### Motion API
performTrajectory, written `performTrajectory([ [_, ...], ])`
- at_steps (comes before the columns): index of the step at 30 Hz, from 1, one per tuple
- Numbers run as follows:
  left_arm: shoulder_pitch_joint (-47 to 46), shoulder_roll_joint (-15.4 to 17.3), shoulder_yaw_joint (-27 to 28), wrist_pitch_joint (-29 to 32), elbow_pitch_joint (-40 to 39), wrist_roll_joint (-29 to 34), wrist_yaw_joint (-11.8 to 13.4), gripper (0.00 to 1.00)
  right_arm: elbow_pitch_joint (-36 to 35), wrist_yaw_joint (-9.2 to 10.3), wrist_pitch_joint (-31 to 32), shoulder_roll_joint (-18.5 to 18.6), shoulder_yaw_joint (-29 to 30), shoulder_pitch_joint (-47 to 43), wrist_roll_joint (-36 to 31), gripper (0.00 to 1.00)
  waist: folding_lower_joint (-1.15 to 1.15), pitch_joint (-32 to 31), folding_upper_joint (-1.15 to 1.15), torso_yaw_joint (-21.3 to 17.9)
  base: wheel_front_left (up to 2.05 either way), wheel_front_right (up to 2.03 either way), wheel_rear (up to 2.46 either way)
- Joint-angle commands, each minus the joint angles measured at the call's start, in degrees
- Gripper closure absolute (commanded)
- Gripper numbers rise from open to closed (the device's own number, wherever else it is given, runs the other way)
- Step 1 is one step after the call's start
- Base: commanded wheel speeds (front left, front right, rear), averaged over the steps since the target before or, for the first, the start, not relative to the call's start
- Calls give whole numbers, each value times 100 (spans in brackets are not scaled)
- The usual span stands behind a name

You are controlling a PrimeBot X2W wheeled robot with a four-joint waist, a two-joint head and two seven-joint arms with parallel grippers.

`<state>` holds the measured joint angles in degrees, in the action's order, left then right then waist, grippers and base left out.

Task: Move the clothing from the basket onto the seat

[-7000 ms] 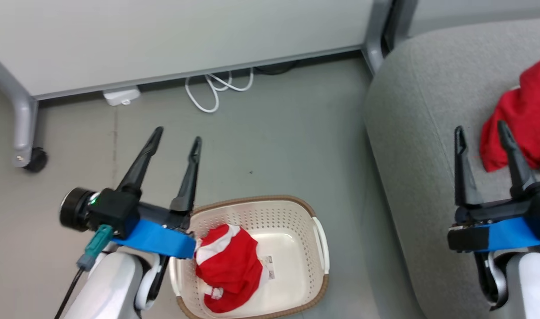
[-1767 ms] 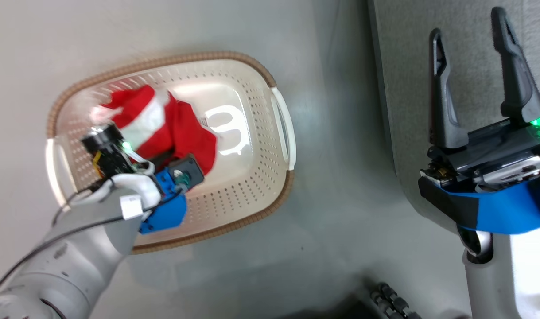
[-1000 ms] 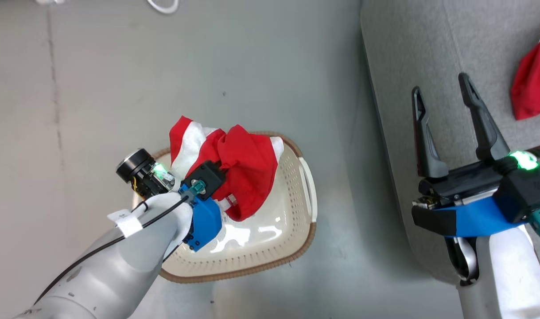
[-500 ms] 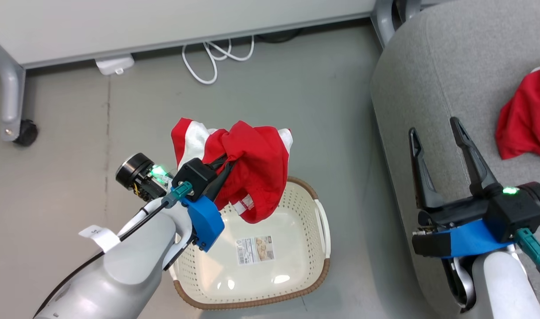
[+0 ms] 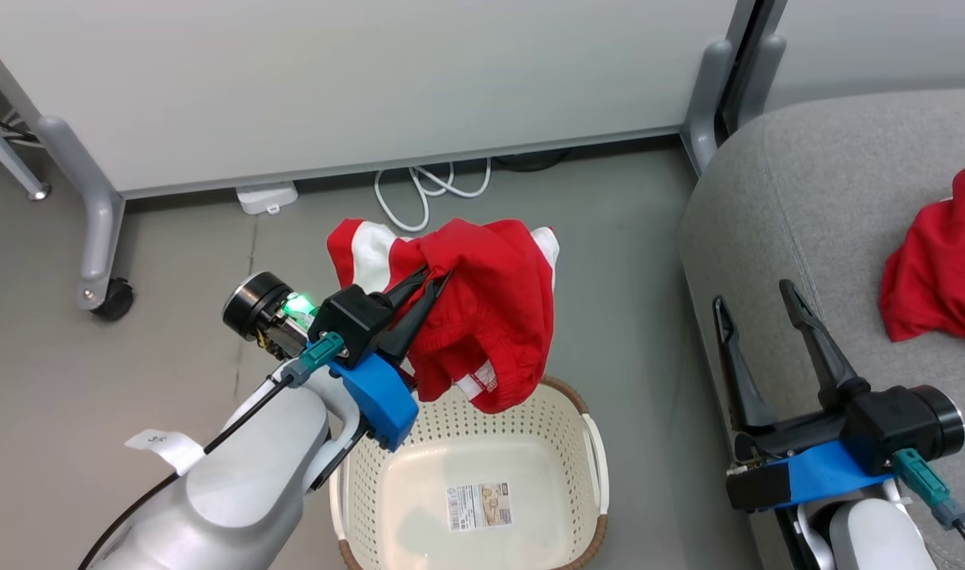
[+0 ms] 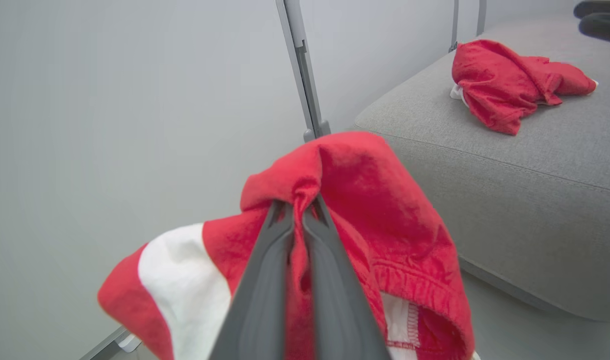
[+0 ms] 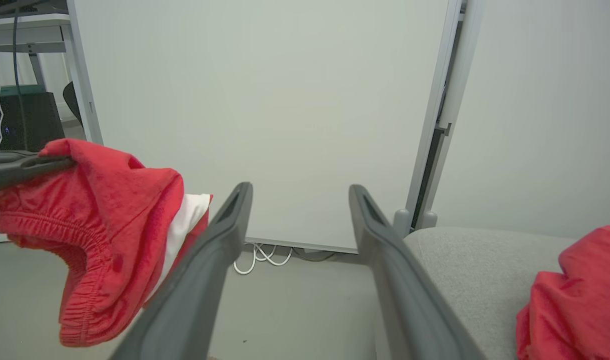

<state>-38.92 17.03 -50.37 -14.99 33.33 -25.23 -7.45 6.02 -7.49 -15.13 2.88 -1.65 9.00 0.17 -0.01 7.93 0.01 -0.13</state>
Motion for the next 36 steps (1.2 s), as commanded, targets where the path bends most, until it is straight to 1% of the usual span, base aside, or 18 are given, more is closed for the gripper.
performTrajectory([
  [1, 36, -19, 66, -28, -77, -24, -5, 100, 15, -1, -3, 1, -10, -99, 43, 0, 1, -100, -1, 41, 0, 0, 0],
  [9, 117, -79, 291, -28, -507, -150, -5, 100, 74, -1, -3, 1, -76, -260, 94, 0, 1, -305, -1, 117, 0, 0, 0],
  [19, 256, -267, 556, -29, -852, -197, 31, 100, 108, -1, -3, 1, -303, -264, 315, 0, 1, -410, -1, 187, 0, 0, 0],
  [28, 138, -371, 615, -29, -913, -138, 21, 100, 147, -2, -3, 1, -748, -28, 563, 0, 1, -353, -1, 240, 0, 0, 0],
  [36, 60, -435, 560, -29, -972, -57, 8, 100, 455, -1, -3, 1, -1171, 405, 870, 0, 1, -295, -1, 326, 0, 0, 0],
])
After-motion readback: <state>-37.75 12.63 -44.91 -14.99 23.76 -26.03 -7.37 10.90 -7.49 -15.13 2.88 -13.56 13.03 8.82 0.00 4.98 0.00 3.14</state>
